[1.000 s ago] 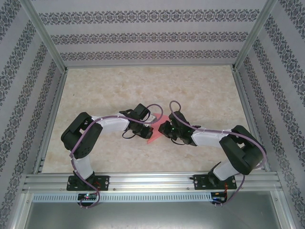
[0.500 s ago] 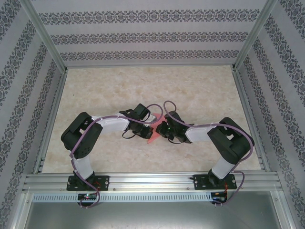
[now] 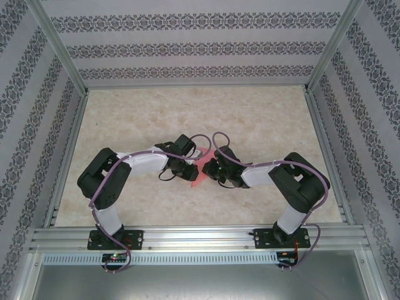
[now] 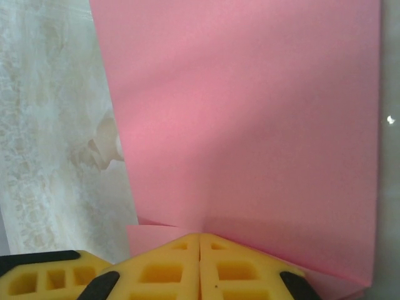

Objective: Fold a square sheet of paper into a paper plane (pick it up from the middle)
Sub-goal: Third fold the triangle at the center of the table.

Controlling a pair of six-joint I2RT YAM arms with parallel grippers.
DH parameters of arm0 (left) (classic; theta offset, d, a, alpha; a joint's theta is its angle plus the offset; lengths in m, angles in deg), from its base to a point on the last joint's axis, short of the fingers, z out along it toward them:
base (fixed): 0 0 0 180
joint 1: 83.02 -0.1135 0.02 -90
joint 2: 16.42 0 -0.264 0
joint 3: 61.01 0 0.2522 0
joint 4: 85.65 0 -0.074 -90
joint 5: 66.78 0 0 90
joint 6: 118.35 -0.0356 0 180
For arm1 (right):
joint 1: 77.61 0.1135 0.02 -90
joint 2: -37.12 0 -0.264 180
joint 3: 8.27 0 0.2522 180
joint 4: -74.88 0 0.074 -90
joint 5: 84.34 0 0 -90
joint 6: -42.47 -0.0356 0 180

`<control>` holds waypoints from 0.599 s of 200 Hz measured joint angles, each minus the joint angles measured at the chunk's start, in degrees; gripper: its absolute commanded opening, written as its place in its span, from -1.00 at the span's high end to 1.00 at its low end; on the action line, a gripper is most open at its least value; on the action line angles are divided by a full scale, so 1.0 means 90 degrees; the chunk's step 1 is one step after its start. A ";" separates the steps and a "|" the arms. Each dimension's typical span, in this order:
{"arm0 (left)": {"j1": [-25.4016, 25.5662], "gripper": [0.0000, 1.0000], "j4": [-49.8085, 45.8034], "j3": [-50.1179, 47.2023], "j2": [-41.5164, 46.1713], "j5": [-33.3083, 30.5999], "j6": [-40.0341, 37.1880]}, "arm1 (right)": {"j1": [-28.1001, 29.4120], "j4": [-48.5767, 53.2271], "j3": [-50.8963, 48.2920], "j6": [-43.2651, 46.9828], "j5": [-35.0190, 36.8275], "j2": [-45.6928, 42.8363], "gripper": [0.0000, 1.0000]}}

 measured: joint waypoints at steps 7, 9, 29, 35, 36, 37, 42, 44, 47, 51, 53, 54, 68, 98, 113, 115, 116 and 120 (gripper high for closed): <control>-0.0039 0.53 -0.0066 0.0000 0.0075 -0.0005 0.0012 | 0.0002 0.0049 0.0000 0.0002 0.0000 -0.0024 0.82; -0.0044 0.53 -0.0078 0.0000 0.0090 -0.0005 0.0015 | 0.0000 0.0073 0.0000 0.0005 0.0000 -0.0032 0.82; -0.0119 0.56 -0.0219 0.0012 0.0308 0.0032 0.0087 | 0.0000 0.0238 0.0002 0.0029 -0.0002 -0.0097 0.82; -0.0129 0.59 -0.0236 0.0012 0.0379 0.0068 0.0138 | 0.0000 0.0260 0.0007 0.0032 -0.0002 -0.0102 0.82; -0.0129 0.60 -0.0238 0.0012 0.0386 0.0080 0.0148 | 0.0000 0.0265 0.0010 0.0032 -0.0002 -0.0102 0.81; -0.0129 0.61 -0.0240 0.0012 0.0398 0.0095 0.0158 | 0.0000 0.0265 0.0012 0.0032 -0.0002 -0.0102 0.82; -0.0129 0.65 -0.0248 0.0012 0.0452 0.0163 0.0197 | 0.0000 0.0282 0.0024 0.0032 -0.0002 -0.0100 0.82; -0.0131 0.66 -0.0248 0.0012 0.0478 0.0211 0.0226 | 0.0000 0.0289 0.0027 0.0032 -0.0002 -0.0100 0.81; -0.0134 0.70 -0.0248 0.0012 0.0512 0.0253 0.0243 | 0.0000 0.0301 0.0032 0.0029 -0.0005 -0.0102 0.82; -0.0138 0.73 -0.0243 0.0012 0.0568 0.0369 0.0328 | 0.0000 0.0306 0.0034 0.0029 -0.0005 -0.0100 0.81; -0.0138 0.74 -0.0243 0.0012 0.0590 0.0410 0.0333 | 0.0000 0.0308 0.0036 0.0027 -0.0005 -0.0100 0.82; -0.0138 0.75 -0.0240 0.0012 0.0600 0.0430 0.0347 | 0.0000 0.0308 0.0036 0.0027 -0.0005 -0.0100 0.81; -0.0138 0.82 -0.0126 0.0012 0.0721 0.0889 0.0617 | 0.0000 0.0316 0.0041 0.0024 -0.0005 -0.0100 0.81; -0.0136 0.82 0.0461 -0.0134 0.0741 0.1666 0.1231 | 0.0000 0.0357 0.0063 0.0022 -0.0005 -0.0095 0.81; -0.0126 0.83 0.0651 -0.0233 0.0665 0.1928 0.1464 | 0.0000 0.0398 0.0080 0.0022 -0.0002 -0.0095 0.81; -0.0126 0.83 0.0670 -0.0240 0.0646 0.1962 0.1489 | 0.0000 0.0403 0.0083 0.0022 -0.0002 -0.0095 0.81; -0.0126 0.83 0.0680 -0.0243 0.0636 0.1977 0.1498 | 0.0000 0.0403 0.0083 0.0022 -0.0002 -0.0095 0.81; -0.0124 0.83 0.0721 -0.0253 0.0588 0.2040 0.1540 | 0.0000 0.0406 0.0083 0.0022 -0.0002 -0.0095 0.81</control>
